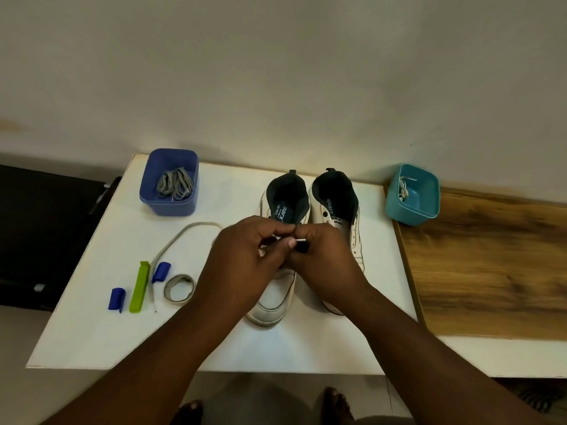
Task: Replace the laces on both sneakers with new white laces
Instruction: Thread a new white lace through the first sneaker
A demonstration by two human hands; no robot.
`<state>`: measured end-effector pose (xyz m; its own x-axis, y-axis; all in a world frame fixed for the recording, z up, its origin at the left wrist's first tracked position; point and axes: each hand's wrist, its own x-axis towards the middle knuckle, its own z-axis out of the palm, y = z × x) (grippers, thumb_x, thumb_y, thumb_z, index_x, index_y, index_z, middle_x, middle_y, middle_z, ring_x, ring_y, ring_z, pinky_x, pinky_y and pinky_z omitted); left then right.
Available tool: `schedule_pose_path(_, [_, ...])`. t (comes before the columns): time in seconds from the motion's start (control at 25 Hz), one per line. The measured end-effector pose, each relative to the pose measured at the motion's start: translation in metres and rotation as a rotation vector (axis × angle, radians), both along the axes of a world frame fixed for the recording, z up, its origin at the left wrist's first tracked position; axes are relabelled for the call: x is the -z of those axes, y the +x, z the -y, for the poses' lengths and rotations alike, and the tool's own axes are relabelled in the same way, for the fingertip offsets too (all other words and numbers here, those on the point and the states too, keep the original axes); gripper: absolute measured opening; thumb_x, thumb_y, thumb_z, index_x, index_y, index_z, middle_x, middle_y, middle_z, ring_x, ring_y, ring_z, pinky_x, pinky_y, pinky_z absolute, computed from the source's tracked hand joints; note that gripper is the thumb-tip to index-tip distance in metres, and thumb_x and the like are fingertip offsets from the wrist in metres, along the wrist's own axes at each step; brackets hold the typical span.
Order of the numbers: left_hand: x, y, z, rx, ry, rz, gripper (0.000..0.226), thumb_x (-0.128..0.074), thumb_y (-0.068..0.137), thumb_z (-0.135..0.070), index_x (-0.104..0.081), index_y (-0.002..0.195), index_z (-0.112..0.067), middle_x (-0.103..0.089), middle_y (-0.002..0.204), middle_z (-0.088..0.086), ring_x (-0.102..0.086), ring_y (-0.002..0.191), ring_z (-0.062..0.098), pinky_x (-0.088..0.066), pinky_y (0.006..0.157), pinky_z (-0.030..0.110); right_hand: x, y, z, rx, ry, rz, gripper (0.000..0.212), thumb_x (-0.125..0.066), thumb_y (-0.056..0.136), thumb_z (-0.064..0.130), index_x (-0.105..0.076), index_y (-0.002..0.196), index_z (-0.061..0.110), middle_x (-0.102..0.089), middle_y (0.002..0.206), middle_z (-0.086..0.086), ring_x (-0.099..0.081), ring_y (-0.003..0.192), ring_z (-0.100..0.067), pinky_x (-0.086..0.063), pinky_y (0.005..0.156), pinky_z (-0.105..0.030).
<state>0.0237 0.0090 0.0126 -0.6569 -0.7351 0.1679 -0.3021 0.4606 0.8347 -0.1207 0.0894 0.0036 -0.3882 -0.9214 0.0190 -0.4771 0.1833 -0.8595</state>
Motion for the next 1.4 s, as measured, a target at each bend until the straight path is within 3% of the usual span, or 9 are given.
schedule_pose_path(0.12, [0.0, 0.001, 0.005, -0.075, 0.098, 0.082, 0.009, -0.075, 0.087, -0.039, -0.074, 0.096, -0.035, -0.071, 0.089, -0.019, -0.066, 0.083, -0.004, -0.053, 0.075, 0.017, 0.005, 0.002, 0.001, -0.014, 0.038, -0.012, 0.006, -0.08, 0.083, 0.015, -0.079, 0.08, 0.02, -0.073, 0.074, 0.002, -0.071, 0.073, -0.017, -0.059, 0.069, -0.046])
schedule_pose_path(0.28, [-0.005, -0.001, 0.007, -0.046, 0.14, 0.27, 0.012, -0.074, 0.089, -0.039, -0.072, 0.1, -0.037, -0.065, 0.073, -0.014, -0.061, 0.069, 0.0, -0.04, 0.062, 0.006, 0.003, 0.004, -0.001, -0.082, 0.125, -0.065, 0.022, -0.09, 0.077, 0.023, -0.068, 0.072, 0.021, -0.067, 0.069, 0.005, -0.061, 0.063, -0.004, -0.053, 0.062, -0.03])
schedule_pose_path(0.4, [-0.002, 0.002, 0.008, -0.059, 0.167, 0.268, 0.012, -0.069, 0.094, -0.033, -0.073, 0.106, -0.033, -0.069, 0.081, -0.013, -0.061, 0.074, -0.001, -0.039, 0.066, 0.003, 0.002, -0.006, -0.002, -0.03, 0.157, -0.041, 0.022, -0.084, 0.081, 0.016, -0.068, 0.095, 0.023, -0.068, 0.076, 0.004, -0.061, 0.064, -0.002, -0.051, 0.063, -0.027])
schedule_pose_path(0.52, [0.006, 0.002, 0.01, -0.118, 0.117, 0.142, 0.017, -0.06, 0.1, -0.034, -0.075, 0.106, -0.026, -0.073, 0.092, -0.012, -0.064, 0.085, 0.001, -0.048, 0.077, 0.018, 0.001, -0.017, -0.002, 0.094, 0.112, -0.279, 0.043, -0.063, 0.096, 0.017, -0.058, 0.134, 0.036, -0.066, 0.092, 0.011, -0.061, 0.079, -0.004, -0.052, 0.071, -0.029])
schedule_pose_path(0.64, [0.011, -0.004, 0.008, -0.144, 0.017, 0.063, 0.017, -0.053, 0.104, -0.031, -0.069, 0.107, -0.025, -0.069, 0.097, -0.01, -0.062, 0.09, 0.005, -0.05, 0.078, 0.024, 0.008, -0.012, -0.001, 0.026, 0.151, -0.436, 0.039, -0.054, 0.099, 0.018, -0.06, 0.133, 0.034, -0.062, 0.106, 0.002, -0.059, 0.094, -0.015, -0.053, 0.08, -0.037])
schedule_pose_path(0.8, [0.018, -0.012, 0.011, -0.19, -0.165, 0.029, 0.021, -0.052, 0.104, -0.033, -0.069, 0.111, -0.025, -0.07, 0.108, -0.006, -0.061, 0.1, 0.016, -0.051, 0.083, 0.038, 0.016, -0.008, 0.0, 0.058, 0.069, -0.354, 0.009, -0.051, 0.098, 0.018, -0.06, 0.099, 0.018, -0.058, 0.089, -0.003, -0.052, 0.084, -0.016, -0.048, 0.074, -0.042])
schedule_pose_path(1.04, [0.034, -0.021, 0.009, -0.173, -0.311, 0.223, 0.029, -0.041, 0.104, -0.042, -0.07, 0.109, -0.036, -0.073, 0.11, -0.015, -0.047, 0.138, 0.018, -0.022, 0.116, 0.052, 0.03, 0.001, 0.0, 0.228, -0.018, -0.25, 0.018, -0.06, 0.102, 0.032, -0.057, 0.086, 0.025, -0.058, 0.078, 0.004, -0.054, 0.077, -0.012, -0.041, 0.063, -0.029])
schedule_pose_path(1.28, [0.036, -0.026, 0.009, -0.148, -0.408, 0.254, 0.025, -0.045, 0.105, -0.035, -0.067, 0.117, -0.035, -0.069, 0.128, -0.011, -0.027, 0.152, 0.022, -0.006, 0.12, 0.062, 0.031, 0.017, 0.004, 0.425, -0.07, -0.138, 0.015, -0.071, 0.093, 0.028, -0.057, 0.086, 0.028, -0.058, 0.075, 0.006, -0.055, 0.072, -0.011, -0.042, 0.061, -0.025])
schedule_pose_path(1.4, [0.035, -0.025, 0.009, -0.166, -0.46, 0.323, 0.018, -0.057, 0.1, -0.037, -0.069, 0.113, -0.037, -0.065, 0.13, -0.01, -0.03, 0.15, 0.025, -0.011, 0.117, 0.064, 0.027, 0.021, 0.006, 0.579, -0.057, 0.118, 0.037, -0.08, 0.086, 0.02, -0.051, 0.108, 0.021, -0.066, 0.081, 0.008, -0.064, 0.074, -0.003, -0.049, 0.066, -0.016])
